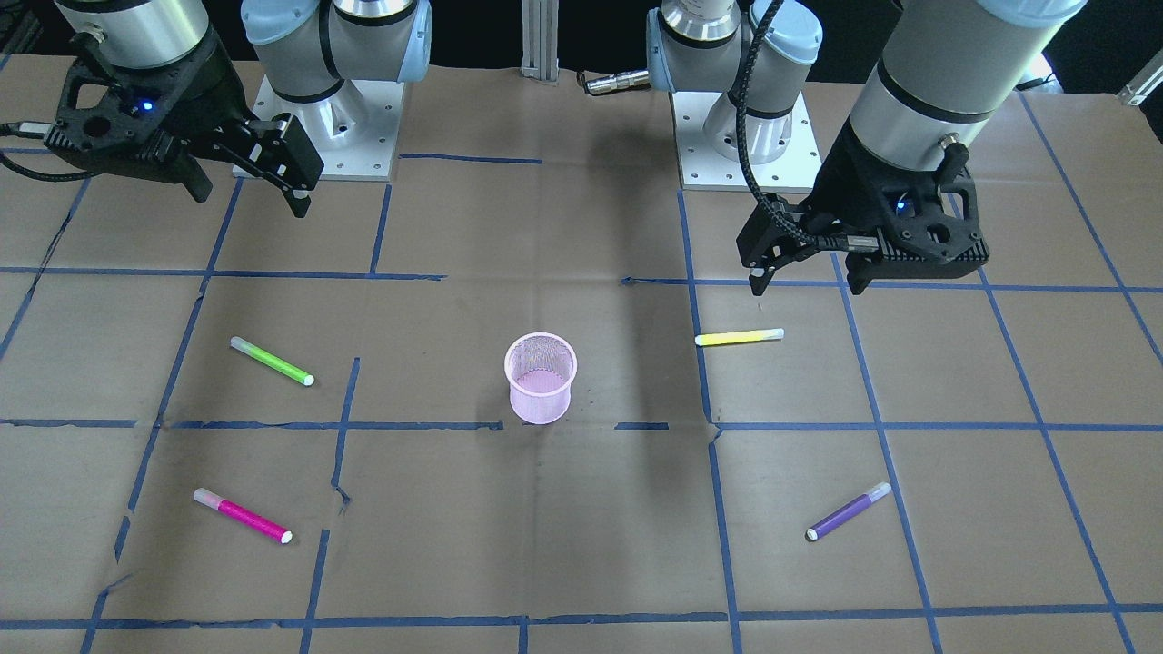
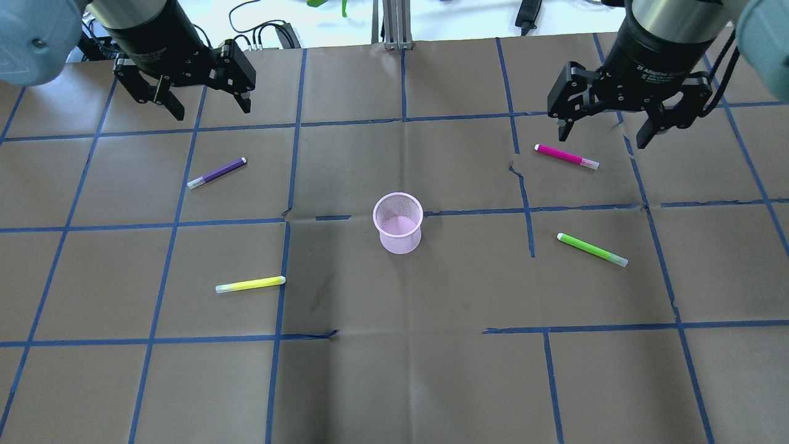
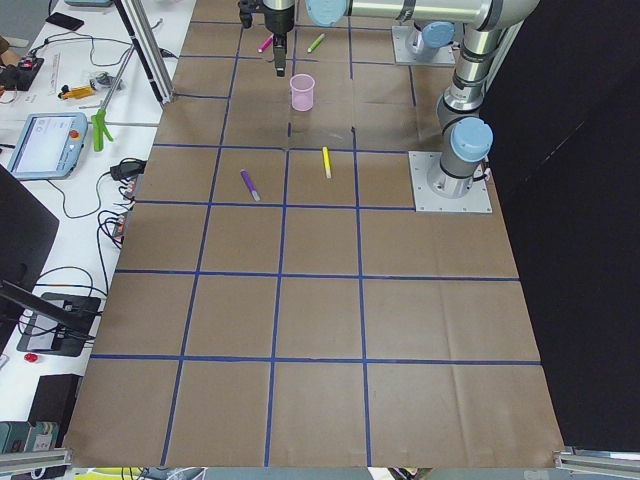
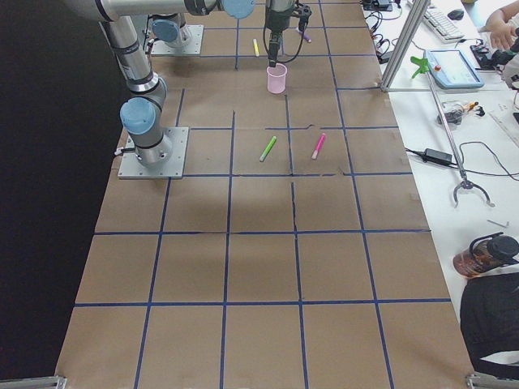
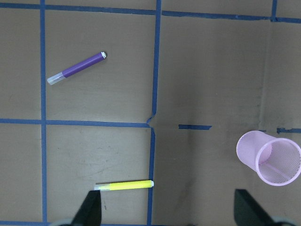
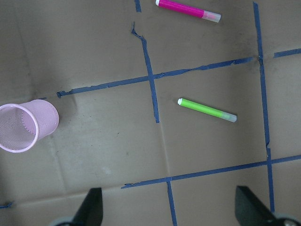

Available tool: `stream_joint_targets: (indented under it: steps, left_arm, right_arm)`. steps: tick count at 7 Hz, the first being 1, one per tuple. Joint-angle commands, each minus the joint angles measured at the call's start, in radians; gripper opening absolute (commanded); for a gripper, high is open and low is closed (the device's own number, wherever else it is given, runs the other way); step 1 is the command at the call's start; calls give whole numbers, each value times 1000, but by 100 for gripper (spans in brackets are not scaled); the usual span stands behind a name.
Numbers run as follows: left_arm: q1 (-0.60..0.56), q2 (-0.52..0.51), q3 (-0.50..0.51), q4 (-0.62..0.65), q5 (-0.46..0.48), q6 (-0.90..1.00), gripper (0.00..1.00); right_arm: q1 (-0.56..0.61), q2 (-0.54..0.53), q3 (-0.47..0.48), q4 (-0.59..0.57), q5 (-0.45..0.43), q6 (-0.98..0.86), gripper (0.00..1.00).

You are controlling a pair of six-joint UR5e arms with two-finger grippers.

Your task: Insert purple and pink pens into pink cup

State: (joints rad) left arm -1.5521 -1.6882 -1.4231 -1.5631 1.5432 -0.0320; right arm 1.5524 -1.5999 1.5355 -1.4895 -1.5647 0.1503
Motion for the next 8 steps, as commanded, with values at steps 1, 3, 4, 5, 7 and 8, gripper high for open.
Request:
stream_joint_targets:
  steps: [1, 3, 4, 5, 7, 8]
  left_arm:
    - [0, 11, 0, -3, 0, 12, 99]
    - [15, -13, 21, -12, 2, 53, 99]
    - [12, -22, 10, -18, 3, 99, 99]
    - [15, -37, 22, -31, 5, 136, 99]
    - [7, -65, 38, -29, 6, 158, 99]
    - [7, -74, 18, -32, 5, 191, 99]
  right_arm:
    - [0, 0, 2, 0, 0, 0, 100]
    - [0, 0, 2, 2, 0, 0, 100]
    - [0, 1, 2, 2, -2, 0, 100]
    - [0, 2, 2, 2, 0, 0, 100]
    - [0, -6, 5, 3, 0, 9, 100]
    - [0, -14, 5, 2, 3, 9, 100]
